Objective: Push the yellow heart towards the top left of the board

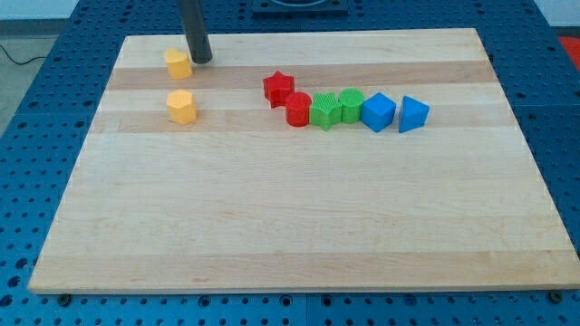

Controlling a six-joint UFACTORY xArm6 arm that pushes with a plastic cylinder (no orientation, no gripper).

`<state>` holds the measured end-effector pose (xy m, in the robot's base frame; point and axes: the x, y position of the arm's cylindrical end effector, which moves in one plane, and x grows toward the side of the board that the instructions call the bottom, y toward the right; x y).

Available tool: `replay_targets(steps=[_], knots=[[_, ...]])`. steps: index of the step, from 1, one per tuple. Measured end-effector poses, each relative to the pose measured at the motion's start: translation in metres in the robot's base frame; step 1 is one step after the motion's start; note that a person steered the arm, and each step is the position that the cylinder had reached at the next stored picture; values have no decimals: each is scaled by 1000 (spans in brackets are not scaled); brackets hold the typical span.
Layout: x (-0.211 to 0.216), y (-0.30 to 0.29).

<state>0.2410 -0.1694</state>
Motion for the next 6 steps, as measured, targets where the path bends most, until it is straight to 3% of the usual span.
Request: replay_targets(steps=[2,3,5,6], knots=[[27,23],[40,11],[16,-74],[30,-69]])
